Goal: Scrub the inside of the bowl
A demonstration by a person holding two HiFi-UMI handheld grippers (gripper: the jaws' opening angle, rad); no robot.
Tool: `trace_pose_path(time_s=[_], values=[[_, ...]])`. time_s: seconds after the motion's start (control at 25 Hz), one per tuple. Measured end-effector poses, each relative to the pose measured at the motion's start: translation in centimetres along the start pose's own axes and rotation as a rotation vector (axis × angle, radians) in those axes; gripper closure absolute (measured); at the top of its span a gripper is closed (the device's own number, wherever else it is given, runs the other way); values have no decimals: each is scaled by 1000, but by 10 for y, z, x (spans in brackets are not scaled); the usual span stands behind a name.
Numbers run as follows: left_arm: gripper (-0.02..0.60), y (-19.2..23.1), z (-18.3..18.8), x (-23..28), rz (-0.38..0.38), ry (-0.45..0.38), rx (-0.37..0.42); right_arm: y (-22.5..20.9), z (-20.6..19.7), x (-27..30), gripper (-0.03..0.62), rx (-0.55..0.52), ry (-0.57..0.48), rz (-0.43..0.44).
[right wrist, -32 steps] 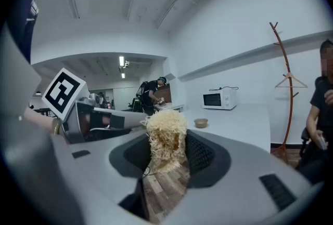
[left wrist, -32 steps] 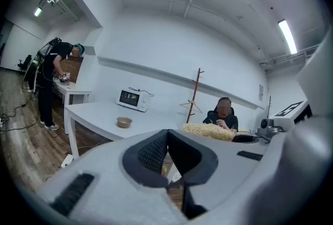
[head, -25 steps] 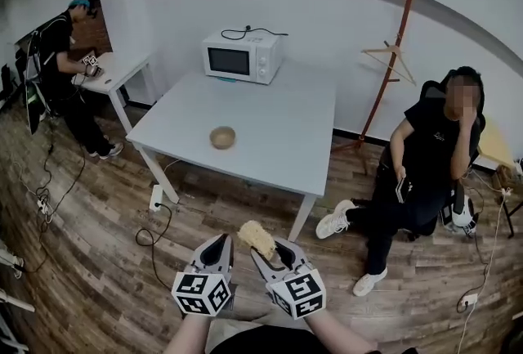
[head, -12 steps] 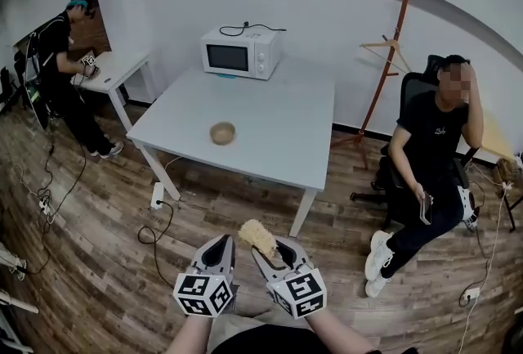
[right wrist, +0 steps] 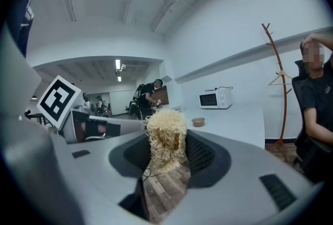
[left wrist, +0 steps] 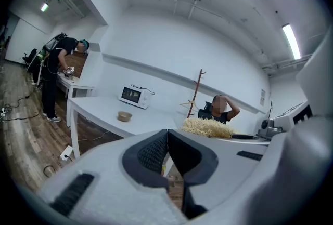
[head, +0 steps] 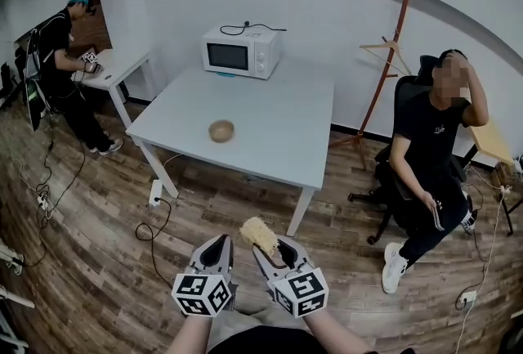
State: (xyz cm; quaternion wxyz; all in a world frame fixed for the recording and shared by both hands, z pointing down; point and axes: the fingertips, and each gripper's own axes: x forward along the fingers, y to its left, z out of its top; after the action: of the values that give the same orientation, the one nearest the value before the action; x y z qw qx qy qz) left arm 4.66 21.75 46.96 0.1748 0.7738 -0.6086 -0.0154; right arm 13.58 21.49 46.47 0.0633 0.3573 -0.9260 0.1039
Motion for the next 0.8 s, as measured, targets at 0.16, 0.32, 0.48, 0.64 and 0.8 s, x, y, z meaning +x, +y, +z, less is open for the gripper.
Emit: trace_pose_path(time_s=[0.16, 0.32, 0.48, 0.64, 0.8], values=[[563, -7, 0, 1, 0, 14, 20, -3, -2, 1, 416, 27, 4, 0], [563, 1, 0, -6, 17, 14, -9, 1, -6, 1, 416, 55, 6, 2], [563, 7, -4, -7, 36, 12, -18, 5, -10, 3, 416, 59, 17, 17], [563, 11, -7, 2, 39, 17, -31, 4, -10, 9, 416, 47, 25, 17], [563, 19, -6, 19, 30, 21, -41, -1, -11, 22, 416, 36, 37, 22]])
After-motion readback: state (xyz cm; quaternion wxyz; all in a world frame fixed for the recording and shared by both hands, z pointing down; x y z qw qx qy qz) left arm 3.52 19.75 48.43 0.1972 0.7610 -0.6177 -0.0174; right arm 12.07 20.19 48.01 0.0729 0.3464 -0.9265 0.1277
